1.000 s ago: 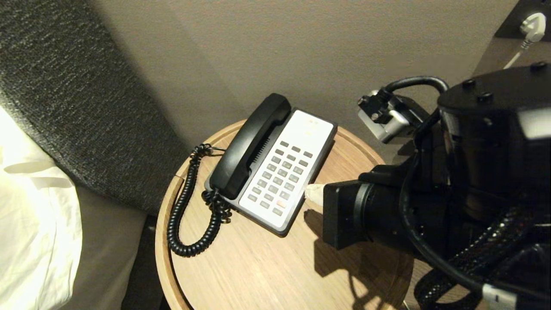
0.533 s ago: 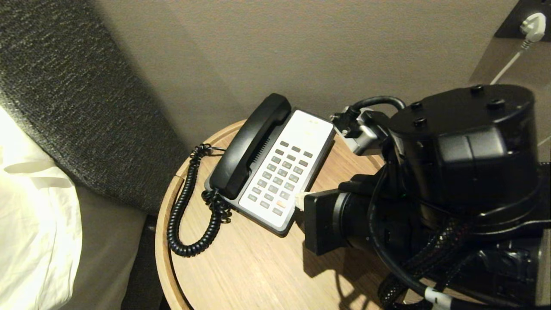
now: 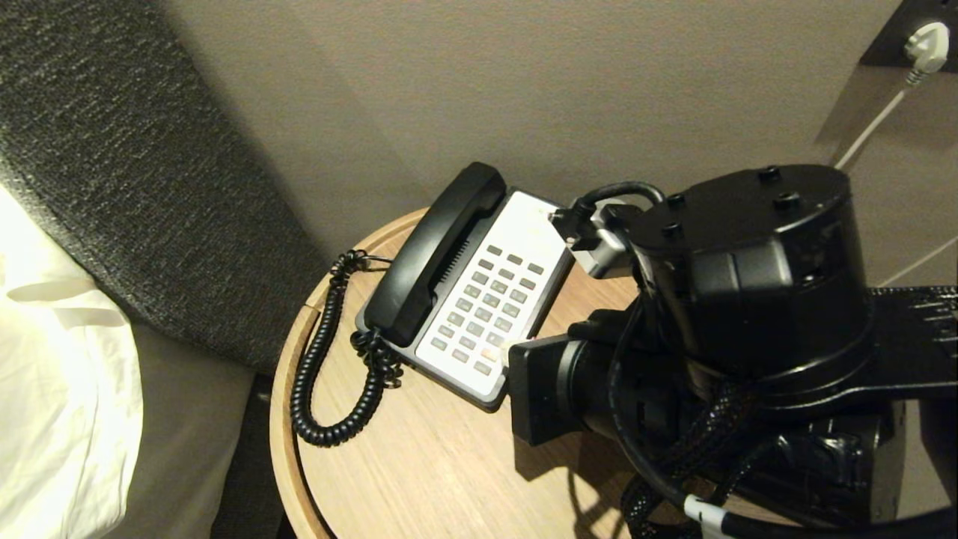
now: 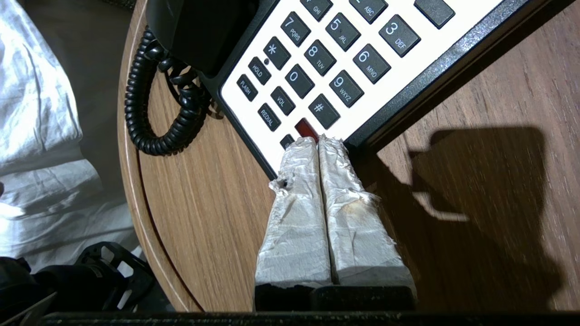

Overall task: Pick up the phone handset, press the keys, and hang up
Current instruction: End the call using the dial pad

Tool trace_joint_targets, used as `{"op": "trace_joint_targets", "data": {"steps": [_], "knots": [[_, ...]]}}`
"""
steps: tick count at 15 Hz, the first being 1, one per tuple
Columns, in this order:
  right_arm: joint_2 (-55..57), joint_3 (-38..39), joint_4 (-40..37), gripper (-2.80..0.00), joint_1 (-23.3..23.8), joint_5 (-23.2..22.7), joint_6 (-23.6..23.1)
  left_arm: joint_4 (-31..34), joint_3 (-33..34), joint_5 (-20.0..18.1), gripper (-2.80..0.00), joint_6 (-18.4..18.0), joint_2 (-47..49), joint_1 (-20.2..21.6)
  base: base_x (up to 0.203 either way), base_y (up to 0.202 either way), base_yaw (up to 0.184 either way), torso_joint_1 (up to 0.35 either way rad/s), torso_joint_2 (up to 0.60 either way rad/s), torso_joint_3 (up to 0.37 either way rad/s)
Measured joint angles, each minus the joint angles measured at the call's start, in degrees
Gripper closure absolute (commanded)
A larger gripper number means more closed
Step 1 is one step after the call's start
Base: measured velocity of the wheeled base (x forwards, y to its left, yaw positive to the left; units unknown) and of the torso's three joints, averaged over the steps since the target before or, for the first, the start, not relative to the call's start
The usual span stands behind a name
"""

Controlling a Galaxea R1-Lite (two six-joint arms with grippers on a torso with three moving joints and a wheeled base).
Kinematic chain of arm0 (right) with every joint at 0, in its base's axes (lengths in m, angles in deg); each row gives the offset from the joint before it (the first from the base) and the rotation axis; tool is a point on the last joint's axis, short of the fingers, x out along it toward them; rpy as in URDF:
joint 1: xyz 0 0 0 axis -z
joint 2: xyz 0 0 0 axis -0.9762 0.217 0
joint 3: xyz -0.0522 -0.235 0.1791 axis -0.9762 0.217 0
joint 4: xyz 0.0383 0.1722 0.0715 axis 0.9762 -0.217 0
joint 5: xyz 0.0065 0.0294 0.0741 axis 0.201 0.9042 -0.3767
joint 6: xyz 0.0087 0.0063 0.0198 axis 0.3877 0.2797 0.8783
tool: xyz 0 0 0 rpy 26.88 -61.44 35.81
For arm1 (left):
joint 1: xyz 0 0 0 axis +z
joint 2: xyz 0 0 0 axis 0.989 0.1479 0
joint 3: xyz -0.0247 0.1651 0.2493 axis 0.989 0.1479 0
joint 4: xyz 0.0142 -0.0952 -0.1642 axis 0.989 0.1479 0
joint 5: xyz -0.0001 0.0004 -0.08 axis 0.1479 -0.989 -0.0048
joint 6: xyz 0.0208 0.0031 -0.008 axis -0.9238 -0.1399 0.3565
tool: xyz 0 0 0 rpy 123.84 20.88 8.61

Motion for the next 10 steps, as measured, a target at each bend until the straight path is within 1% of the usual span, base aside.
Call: {"op": "trace_joint_targets", "data": {"steps": [10], "knots": [[2.2,-1.8,0.0,0.0,0.3,0.1,-0.4,0.0,0.0,0.0,0.0,0.0,0.0,0.0,0.0,0.0,0.0,0.0,0.0,0.0]]}}
